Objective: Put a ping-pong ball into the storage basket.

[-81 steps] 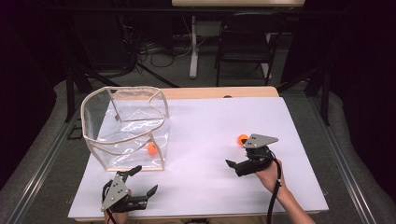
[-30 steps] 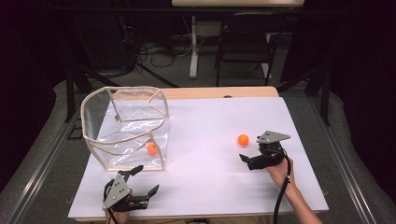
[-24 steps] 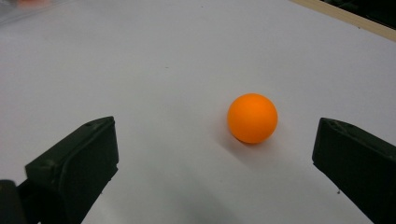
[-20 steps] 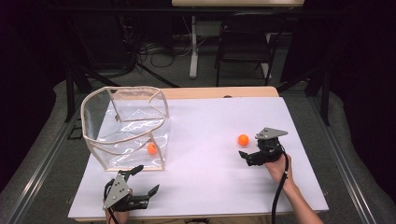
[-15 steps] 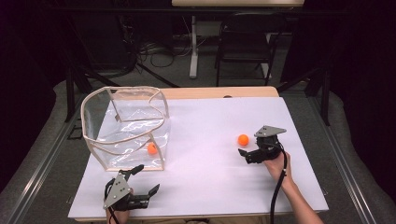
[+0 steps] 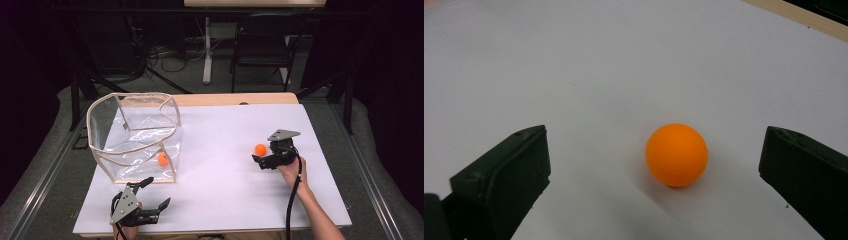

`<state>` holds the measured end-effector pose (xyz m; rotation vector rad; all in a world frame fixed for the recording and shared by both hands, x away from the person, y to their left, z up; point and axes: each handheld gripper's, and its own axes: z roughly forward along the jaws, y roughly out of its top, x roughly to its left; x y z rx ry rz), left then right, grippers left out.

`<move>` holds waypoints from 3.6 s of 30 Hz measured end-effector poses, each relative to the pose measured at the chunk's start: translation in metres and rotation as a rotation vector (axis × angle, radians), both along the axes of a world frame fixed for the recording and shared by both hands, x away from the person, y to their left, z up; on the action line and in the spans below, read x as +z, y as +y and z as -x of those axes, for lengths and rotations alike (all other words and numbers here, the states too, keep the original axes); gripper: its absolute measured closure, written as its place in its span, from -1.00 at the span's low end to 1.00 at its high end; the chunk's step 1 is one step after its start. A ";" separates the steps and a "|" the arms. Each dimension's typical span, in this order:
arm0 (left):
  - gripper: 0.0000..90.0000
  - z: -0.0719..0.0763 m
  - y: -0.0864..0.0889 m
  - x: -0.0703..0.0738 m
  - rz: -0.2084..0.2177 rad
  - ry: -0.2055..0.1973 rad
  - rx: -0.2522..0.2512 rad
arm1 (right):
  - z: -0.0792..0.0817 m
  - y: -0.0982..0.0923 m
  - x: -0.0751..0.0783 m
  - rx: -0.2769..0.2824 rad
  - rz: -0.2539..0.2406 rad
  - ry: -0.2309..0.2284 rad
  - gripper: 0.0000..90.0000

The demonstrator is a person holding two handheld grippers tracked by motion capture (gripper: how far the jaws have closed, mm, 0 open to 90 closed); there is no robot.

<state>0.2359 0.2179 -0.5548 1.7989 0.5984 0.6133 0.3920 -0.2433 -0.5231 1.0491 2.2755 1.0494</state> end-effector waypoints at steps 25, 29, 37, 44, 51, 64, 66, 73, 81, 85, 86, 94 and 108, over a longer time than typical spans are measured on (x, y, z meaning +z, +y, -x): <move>-0.65 -0.001 -0.003 0.000 -0.005 -0.002 -0.008 | -0.019 -0.001 -0.014 -0.031 0.012 0.042 -1.00; -0.65 -0.001 -0.003 0.000 -0.004 -0.002 -0.006 | -0.020 -0.001 -0.016 -0.035 0.015 0.049 -1.00; -0.65 -0.001 -0.003 0.000 -0.003 -0.001 -0.008 | -0.023 0.001 -0.022 -0.034 0.028 0.072 -0.66; -0.65 0.000 -0.003 0.000 -0.003 -0.002 -0.005 | -0.022 0.002 -0.022 -0.055 0.046 0.062 -0.28; -0.65 0.000 -0.004 0.000 -0.006 -0.003 -0.006 | -0.023 0.003 -0.024 -0.066 0.065 0.068 -0.04; -0.65 0.000 -0.004 0.000 -0.006 -0.003 -0.009 | -0.024 0.004 -0.026 -0.073 0.078 0.068 0.12; -0.65 0.000 -0.004 0.000 -0.008 -0.003 -0.010 | -0.024 0.004 -0.025 -0.075 0.077 0.067 0.12; -0.65 0.000 -0.004 0.000 -0.008 -0.002 -0.011 | -0.021 0.004 -0.019 -0.065 0.079 0.048 0.12; -0.65 0.000 -0.004 0.000 -0.006 -0.002 -0.009 | -0.015 0.007 -0.011 -0.054 0.089 0.035 0.13; -0.65 0.000 -0.004 0.000 -0.006 -0.002 -0.009 | -0.013 0.008 -0.007 -0.045 0.091 0.031 0.13; -0.65 0.000 -0.004 0.000 -0.008 -0.003 -0.010 | -0.013 0.008 -0.006 -0.048 0.090 0.030 0.13; -0.65 0.000 -0.004 0.000 -0.005 -0.003 -0.009 | -0.009 0.007 0.003 -0.039 0.088 0.015 0.13; -0.65 -0.001 -0.003 0.000 -0.003 -0.002 -0.007 | -0.002 0.013 0.012 -0.010 0.097 0.012 0.13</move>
